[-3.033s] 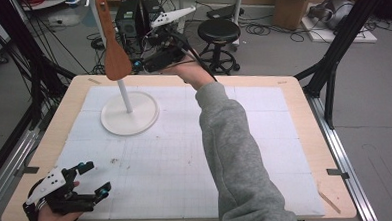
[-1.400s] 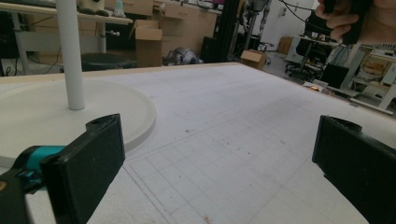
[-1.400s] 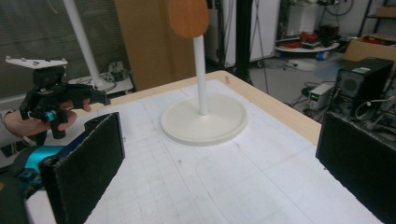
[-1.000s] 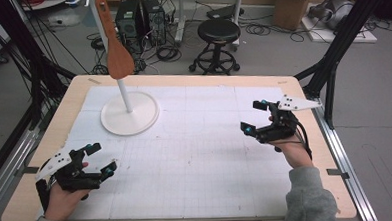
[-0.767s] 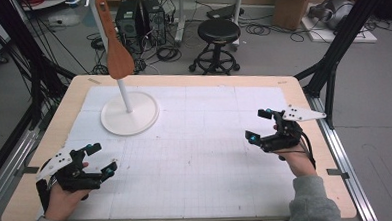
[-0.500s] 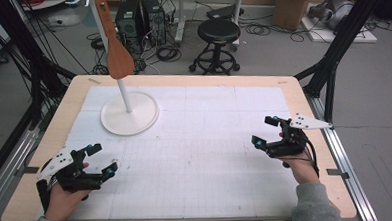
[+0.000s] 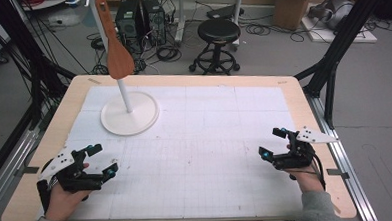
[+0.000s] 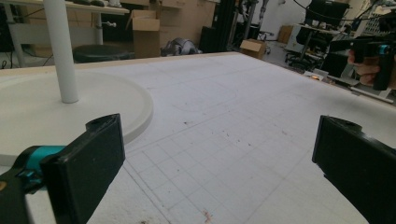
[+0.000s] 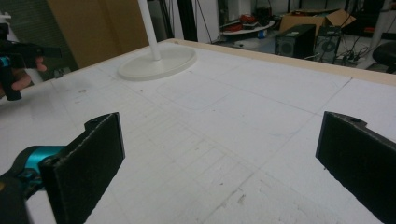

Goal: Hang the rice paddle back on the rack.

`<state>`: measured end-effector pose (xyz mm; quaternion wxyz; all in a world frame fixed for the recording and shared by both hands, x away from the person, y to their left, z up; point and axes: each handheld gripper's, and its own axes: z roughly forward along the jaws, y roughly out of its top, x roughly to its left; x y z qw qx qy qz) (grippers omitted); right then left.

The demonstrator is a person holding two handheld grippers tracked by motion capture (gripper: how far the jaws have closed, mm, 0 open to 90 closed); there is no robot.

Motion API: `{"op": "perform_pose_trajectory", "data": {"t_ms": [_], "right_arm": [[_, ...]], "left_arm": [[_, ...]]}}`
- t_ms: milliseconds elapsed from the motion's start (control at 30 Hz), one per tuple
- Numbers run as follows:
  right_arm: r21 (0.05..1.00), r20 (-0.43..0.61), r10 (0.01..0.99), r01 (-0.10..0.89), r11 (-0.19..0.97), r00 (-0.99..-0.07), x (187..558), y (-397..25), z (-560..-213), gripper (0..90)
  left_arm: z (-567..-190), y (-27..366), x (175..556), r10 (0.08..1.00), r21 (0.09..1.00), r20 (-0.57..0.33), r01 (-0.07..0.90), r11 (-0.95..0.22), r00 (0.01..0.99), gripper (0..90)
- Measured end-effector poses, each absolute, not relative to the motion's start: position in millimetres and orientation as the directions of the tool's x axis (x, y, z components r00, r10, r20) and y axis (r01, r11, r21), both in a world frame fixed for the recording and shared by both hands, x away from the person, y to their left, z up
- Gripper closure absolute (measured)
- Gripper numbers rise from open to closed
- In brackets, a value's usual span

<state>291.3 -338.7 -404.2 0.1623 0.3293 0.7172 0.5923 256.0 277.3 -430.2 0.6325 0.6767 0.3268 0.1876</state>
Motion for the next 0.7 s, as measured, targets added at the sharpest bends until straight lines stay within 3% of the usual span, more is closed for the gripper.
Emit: {"op": "perform_pose_trajectory", "data": {"t_ms": [167,567,700], "right_arm": [[0.964,0.166,0.695,0.264,0.036,-0.7,279.5,-343.8,-399.0,0.0],[0.957,0.145,0.771,0.284,0.049,-0.62,247.4,-351.6,-408.2,0.0],[0.949,0.104,0.792,0.298,0.103,-0.602,236.5,-351.9,-412.8,0.0]], "left_arm": [[-429.5,277.9,255.5,0.679,0.981,-0.152,0.196,0.012,0.718,3.0],[-429.1,276.1,254.3,0.679,0.981,-0.144,0.195,0.001,0.72,3.0],[-428.8,275.8,253.7,0.68,0.981,-0.144,0.195,0.003,0.719,3.0]]}}
